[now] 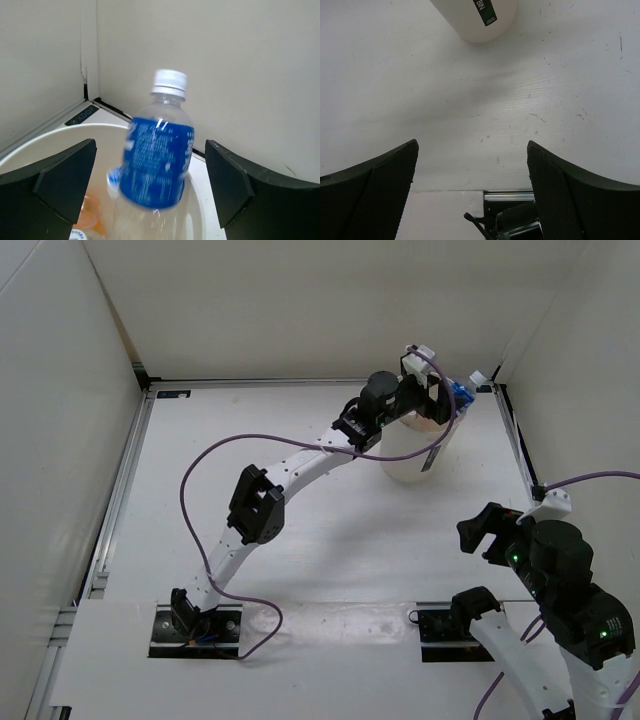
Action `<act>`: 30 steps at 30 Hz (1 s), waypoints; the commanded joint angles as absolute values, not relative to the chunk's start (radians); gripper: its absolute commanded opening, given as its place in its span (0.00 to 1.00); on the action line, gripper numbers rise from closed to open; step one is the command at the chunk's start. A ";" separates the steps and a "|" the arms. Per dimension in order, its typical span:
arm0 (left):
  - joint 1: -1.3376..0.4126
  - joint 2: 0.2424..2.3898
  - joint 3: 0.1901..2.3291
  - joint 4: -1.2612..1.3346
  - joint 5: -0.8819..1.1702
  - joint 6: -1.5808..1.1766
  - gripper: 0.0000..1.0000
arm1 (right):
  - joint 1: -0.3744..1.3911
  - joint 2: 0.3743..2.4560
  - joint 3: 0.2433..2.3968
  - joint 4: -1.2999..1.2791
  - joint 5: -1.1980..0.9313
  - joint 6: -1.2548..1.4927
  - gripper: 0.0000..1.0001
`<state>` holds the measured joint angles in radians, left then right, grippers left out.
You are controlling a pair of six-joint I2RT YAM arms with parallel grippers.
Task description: Put the plastic bottles in the bin
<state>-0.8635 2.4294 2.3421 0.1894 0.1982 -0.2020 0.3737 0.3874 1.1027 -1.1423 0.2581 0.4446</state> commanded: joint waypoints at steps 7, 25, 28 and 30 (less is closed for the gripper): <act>-0.859 2.263 2.183 0.354 0.152 -0.195 1.00 | 0.364 0.387 1.103 -1.106 0.253 0.440 0.90; -0.831 1.603 1.802 -0.368 -0.200 -0.048 1.00 | 0.351 0.397 1.103 -1.108 0.256 0.443 0.90; -0.833 1.450 1.737 -0.572 -0.299 -0.064 1.00 | 0.353 0.413 1.103 -1.109 0.255 0.445 0.90; -0.831 1.314 1.593 -0.636 -0.403 -0.078 1.00 | 0.359 0.431 1.108 -1.106 0.226 0.428 0.90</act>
